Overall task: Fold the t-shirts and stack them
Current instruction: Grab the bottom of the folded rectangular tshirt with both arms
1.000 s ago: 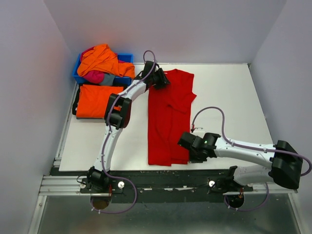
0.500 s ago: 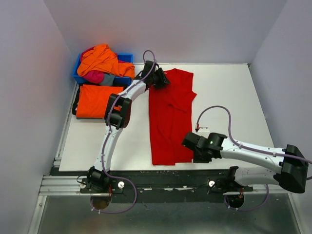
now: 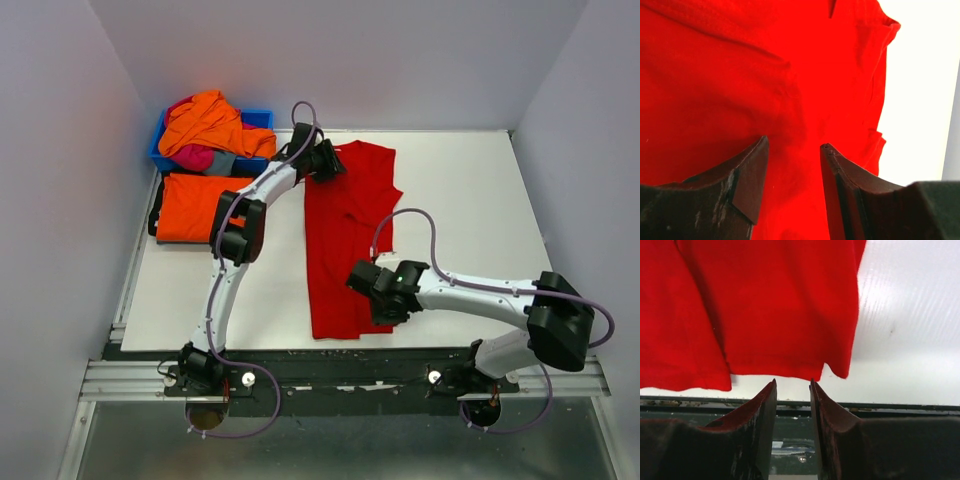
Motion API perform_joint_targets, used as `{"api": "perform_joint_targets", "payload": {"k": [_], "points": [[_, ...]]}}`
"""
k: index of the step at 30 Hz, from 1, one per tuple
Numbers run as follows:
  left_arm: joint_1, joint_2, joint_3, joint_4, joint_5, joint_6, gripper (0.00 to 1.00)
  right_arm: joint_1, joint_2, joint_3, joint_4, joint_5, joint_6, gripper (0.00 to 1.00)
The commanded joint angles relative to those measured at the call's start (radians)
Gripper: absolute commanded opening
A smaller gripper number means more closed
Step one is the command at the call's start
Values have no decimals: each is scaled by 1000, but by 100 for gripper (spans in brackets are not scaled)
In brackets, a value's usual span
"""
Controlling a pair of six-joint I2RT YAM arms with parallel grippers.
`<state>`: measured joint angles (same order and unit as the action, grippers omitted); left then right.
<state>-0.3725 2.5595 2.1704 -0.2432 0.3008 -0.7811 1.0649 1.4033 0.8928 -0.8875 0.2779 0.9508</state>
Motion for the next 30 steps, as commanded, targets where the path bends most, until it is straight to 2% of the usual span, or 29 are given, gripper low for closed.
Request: {"api": "perform_joint_targets", "payload": {"k": [1, 6, 10, 17, 21, 24, 27, 30], "points": [[9, -122, -55, -62, 1, 36, 60, 3, 63, -2, 80, -25, -26, 40], [9, -272, -173, -73, -37, 78, 68, 1, 97, -37, 150, -49, -23, 37], [9, -309, -195, -97, -46, 91, 68, 1, 115, -51, 162, -57, -18, 35], [7, -184, -120, -116, -25, 68, 66, 3, 138, -80, 177, -62, 5, 31], [7, -93, -41, -136, -20, 57, 65, 3, 131, -81, 171, -57, 16, 17], [7, -45, -5, -143, -23, 52, 64, 1, 96, -78, 147, -46, 19, 10], [7, -9, 31, -148, -25, 48, 64, 3, 54, -77, 113, -39, 22, 12], [7, 8, 40, -143, -19, 42, 63, 3, 22, -78, 101, -39, 19, 22]]}}
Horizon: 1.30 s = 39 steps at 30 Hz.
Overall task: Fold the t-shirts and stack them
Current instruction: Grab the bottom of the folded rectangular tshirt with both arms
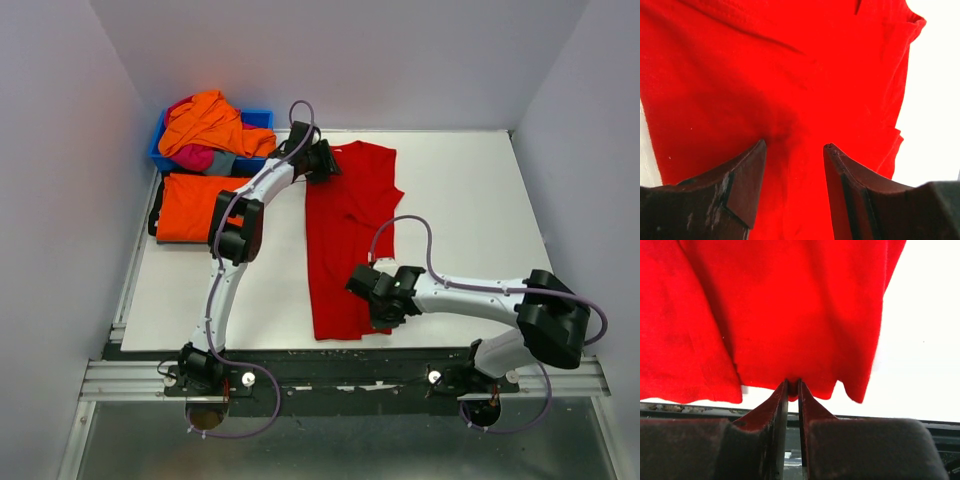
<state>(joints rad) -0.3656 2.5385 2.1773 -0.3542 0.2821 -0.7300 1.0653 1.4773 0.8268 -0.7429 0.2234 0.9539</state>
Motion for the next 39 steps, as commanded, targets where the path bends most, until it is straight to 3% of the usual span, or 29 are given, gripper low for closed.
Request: {"api": "perform_joint_targets", "payload": {"k": [1, 3, 6, 10, 14, 18, 21, 24, 29, 34, 39], "points": [[-1, 31, 33, -31, 2, -11, 63, 2, -57, -14, -46, 16, 14, 23], [-4, 28, 33, -29, 3, -11, 63, 2, -57, -14, -46, 17, 13, 22], [-6, -3, 27, -37, 3, 0, 63, 1, -45, -18, -33, 13, 11, 1], [-6, -76, 6, -54, -11, 24, 63, 1, -45, -35, -1, -2, 6, 1], [-7, -177, -39, -69, -17, 40, 64, 2, -28, -29, -10, 11, 8, 27], [-19, -286, -132, -86, -35, 60, 64, 1, -20, -23, -1, 13, 0, 31], [-39, -400, -282, -71, -66, 64, 64, 1, -20, -23, 2, 14, -1, 26], [-59, -536, -534, 1, -83, 37, 64, 1, -25, -32, 8, 13, 2, 20], [-127, -766, -939, 106, -141, -3, 63, 2, -32, -23, 11, 21, -10, 18], [-202, -969, -1195, 90, -207, -23, 62, 2, -20, -9, 7, 16, -21, 1], [-237, -1155, -1393, 71, -167, -55, 63, 2, -49, -18, 7, 22, -18, 1]]}}
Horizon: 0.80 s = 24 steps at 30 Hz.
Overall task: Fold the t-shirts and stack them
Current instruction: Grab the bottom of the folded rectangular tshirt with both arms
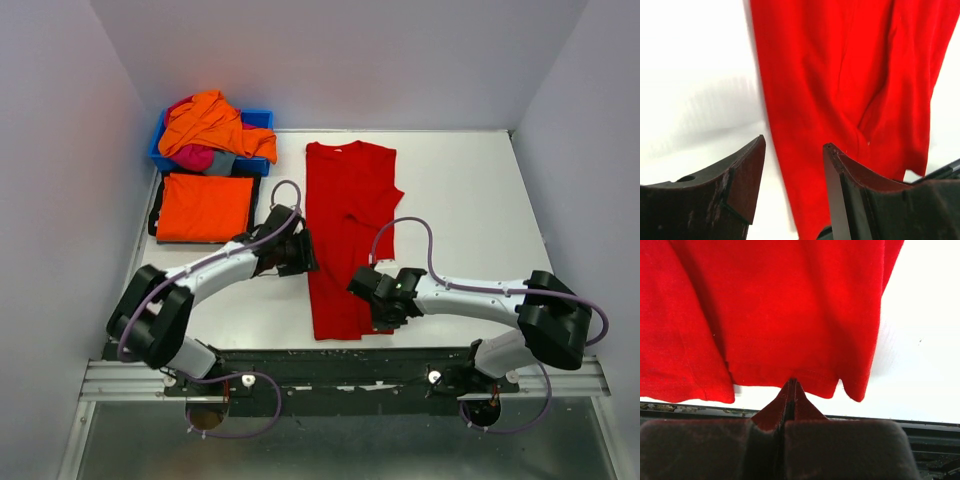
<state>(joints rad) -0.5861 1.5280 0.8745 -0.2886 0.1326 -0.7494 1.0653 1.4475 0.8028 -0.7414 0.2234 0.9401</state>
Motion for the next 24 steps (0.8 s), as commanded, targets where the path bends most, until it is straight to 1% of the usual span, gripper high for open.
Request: {"api": "perform_joint_targets", "payload": {"k": [1, 6, 16, 17, 18, 19, 21, 22, 24], "points": [[-33, -169, -115, 3, -4, -45, 62, 1, -25, 6, 4, 24, -4, 1], [-112, -220, -186, 25, 48, -105, 62, 1, -56, 18, -21, 34, 3, 1], [-215, -149, -186, 62, 87, -146, 61, 2, -110, -5, -36, 37, 23, 1], [-219, -137, -186, 62, 93, -148, 61, 1, -107, -4, -30, 34, 20, 2], [-222, -132, -186, 59, 97, -146, 60, 2, -99, -4, -23, 30, 19, 9], [-230, -128, -190, 62, 96, -151, 60, 1, -92, -1, -18, 27, 14, 18], [-238, -123, -203, 65, 94, -154, 58, 1, -67, 4, -10, 27, 16, 28], [-239, -118, -210, 69, 96, -153, 56, 1, -56, 9, -9, 27, 14, 31], [-239, -100, -224, 65, 99, -146, 50, 1, -33, 19, -1, 24, 9, 32]]}}
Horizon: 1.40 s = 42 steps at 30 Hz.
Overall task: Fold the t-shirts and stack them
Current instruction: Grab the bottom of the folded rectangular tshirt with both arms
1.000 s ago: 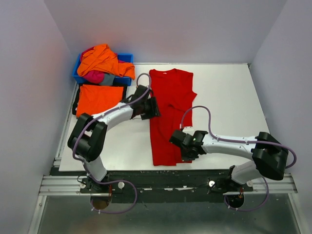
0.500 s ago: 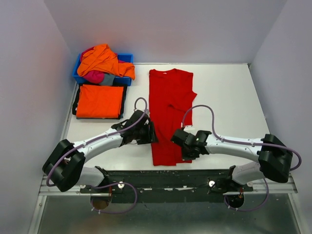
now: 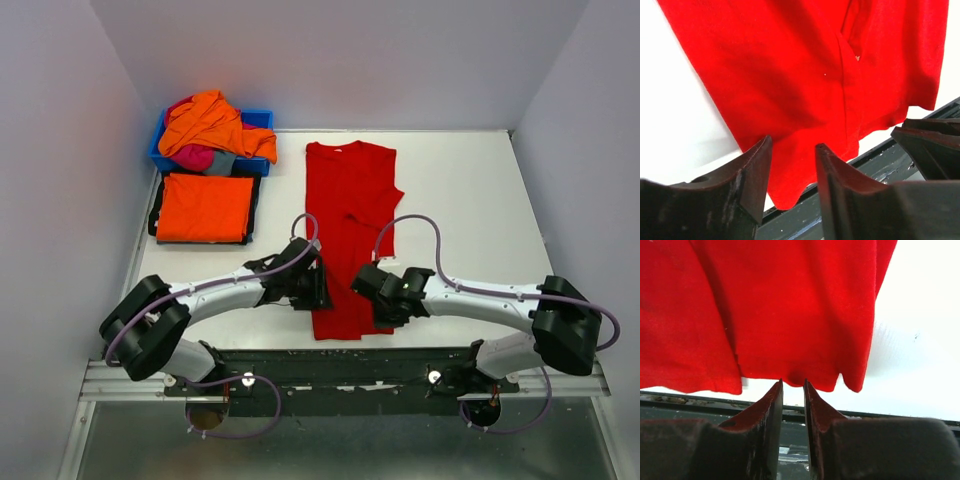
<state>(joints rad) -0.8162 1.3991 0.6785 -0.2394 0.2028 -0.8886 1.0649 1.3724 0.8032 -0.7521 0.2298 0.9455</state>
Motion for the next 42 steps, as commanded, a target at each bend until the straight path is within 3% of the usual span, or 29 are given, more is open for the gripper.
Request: {"api": "perform_joint_targets", "payload": {"k": [1, 3, 13, 20, 23, 29, 32, 36, 39, 42], "points": [[-9, 37, -39, 12, 21, -3, 44, 1, 51, 19, 19, 13, 1, 32], [-9, 35, -66, 11, -12, -1, 38, 1, 65, 19, 25, 16, 1, 32], [-9, 61, -112, 11, -31, 25, 37, 3, 120, 28, 33, 32, 10, 27], [-9, 52, -109, -38, -52, 56, 37, 1, 119, 39, 11, 45, 16, 5], [-8, 60, -111, -40, -52, 62, 37, 1, 91, 33, -3, 43, 19, 7], [-8, 71, -111, -41, -43, 65, 37, 1, 67, 28, -10, 49, 16, 20], [-6, 54, -106, -57, -52, 65, 37, 3, 83, 30, -3, 43, 10, 18], [-5, 41, -100, -77, -60, 73, 37, 3, 96, 28, 14, 36, 6, 1], [-1, 41, -105, -84, -66, 79, 37, 1, 85, 24, 8, 40, 7, 1], [3, 44, -109, -87, -66, 85, 37, 1, 60, 18, -1, 46, 10, 11]]}}
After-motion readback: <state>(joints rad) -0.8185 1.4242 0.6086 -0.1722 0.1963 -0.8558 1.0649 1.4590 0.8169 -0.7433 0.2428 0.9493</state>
